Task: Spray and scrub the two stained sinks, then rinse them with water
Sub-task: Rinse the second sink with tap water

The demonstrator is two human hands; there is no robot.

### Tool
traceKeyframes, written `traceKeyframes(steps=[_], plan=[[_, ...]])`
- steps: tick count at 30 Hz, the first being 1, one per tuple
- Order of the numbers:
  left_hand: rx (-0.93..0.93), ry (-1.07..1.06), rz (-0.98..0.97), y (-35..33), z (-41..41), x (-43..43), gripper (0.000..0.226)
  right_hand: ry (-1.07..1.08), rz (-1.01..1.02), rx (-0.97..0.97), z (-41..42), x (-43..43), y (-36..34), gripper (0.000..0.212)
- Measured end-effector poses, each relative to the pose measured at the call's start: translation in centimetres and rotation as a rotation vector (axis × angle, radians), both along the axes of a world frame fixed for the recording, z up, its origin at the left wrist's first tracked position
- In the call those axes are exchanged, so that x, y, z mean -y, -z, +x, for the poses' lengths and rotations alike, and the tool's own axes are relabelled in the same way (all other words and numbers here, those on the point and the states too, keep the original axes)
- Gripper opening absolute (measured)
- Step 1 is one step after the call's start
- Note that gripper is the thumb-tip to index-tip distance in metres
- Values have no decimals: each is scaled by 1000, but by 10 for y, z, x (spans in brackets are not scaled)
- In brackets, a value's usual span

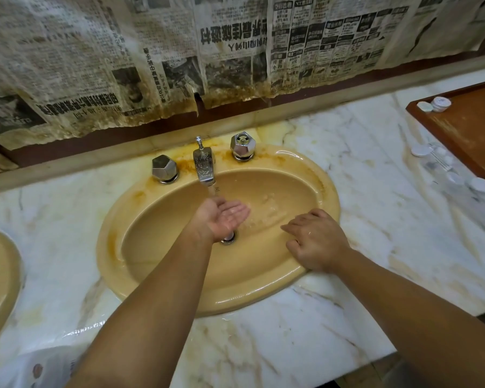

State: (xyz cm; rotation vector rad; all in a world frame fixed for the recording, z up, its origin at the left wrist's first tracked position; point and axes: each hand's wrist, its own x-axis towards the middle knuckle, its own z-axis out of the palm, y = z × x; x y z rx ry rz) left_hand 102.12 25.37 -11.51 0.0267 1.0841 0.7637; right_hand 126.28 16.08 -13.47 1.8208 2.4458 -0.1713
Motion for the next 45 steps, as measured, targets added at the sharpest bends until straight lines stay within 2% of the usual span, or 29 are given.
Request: traceKeyframes(steps=[3, 5, 8, 10, 12, 15, 18, 20, 22, 25, 27, 29, 31, 32, 33, 34, 35, 37, 39, 40, 41, 43, 44, 45], plan=[[75, -197, 45, 1, -9, -9, 48, 3, -12, 0, 1, 0, 2, 65], [143, -212, 126, -5, -12, -12, 50, 2, -18, 4, 1, 0, 2, 65], [92, -266, 125, -4, -12, -7, 42, -5, -29, 32, 0, -2, -1, 65], [179, -116, 142, -1, -8, 6, 42, -3, -35, 49, 0, -2, -1, 64], [134, 233, 124, -2, -2, 27, 42, 3, -61, 92, -1, -3, -2, 60], [-180, 712, 127, -1, -5, 59, 41, 17, -156, 181, -9, -9, -7, 56], [-516, 948, 241, -5, -28, 85, 30, 34, -406, 273, -30, -9, -24, 59], [-777, 1221, 433, -13, -56, 98, 28, 22, -581, 228, -59, 2, -37, 62], [-1045, 1445, 554, -13, -87, 106, 35, -22, -699, 96, -102, 19, -45, 63], [-1480, 1520, 604, -2, -130, 110, 45, -144, -806, -161, -163, 34, -45, 56], [-1654, 1477, 712, 5, -153, 114, 60, -83, -980, -290, -179, 27, -40, 60], [-1739, 1340, 811, 9, -173, 120, 74, 58, -1089, -256, -178, 11, -33, 67], [-1797, 1199, 816, 12, -185, 124, 78, 129, -1013, -142, -171, -8, -17, 51], [-1810, 1142, 824, 14, -189, 126, 76, 178, -932, -192, -169, -18, -7, 38], [-1823, 1088, 854, 16, -190, 126, 72, 269, -890, -359, -169, -28, -1, 27], [-1832, 1038, 879, 19, -192, 126, 68, 482, -913, -663, -169, -41, 3, 22], [-1841, 996, 894, 23, -193, 125, 66, 707, -957, -1023, -172, -55, 3, 25], [-1848, 953, 904, 28, -198, 122, 65, 1044, -906, -1637, -174, -80, -3, 33], [-1837, 914, 922, 30, -201, 116, 66, 1195, -816, -2030, -179, -100, -15, 34], [-1819, 888, 916, 30, -204, 114, 68, 1181, -846, -2123, -184, -103, -19, 36], [-1801, 862, 909, 27, -205, 110, 70, 1108, -919, -2122, -188, -100, -24, 40], [-1793, 859, 895, 23, -207, 104, 74, 904, -1140, -1867, -198, -84, -28, 45], [-1801, 870, 898, 22, -206, 102, 75, 866, -1199, -1749, -199, -80, -26, 46], [-1808, 877, 897, 22, -206, 101, 77, 900, -1185, -1722, -198, -79, -25, 45]])
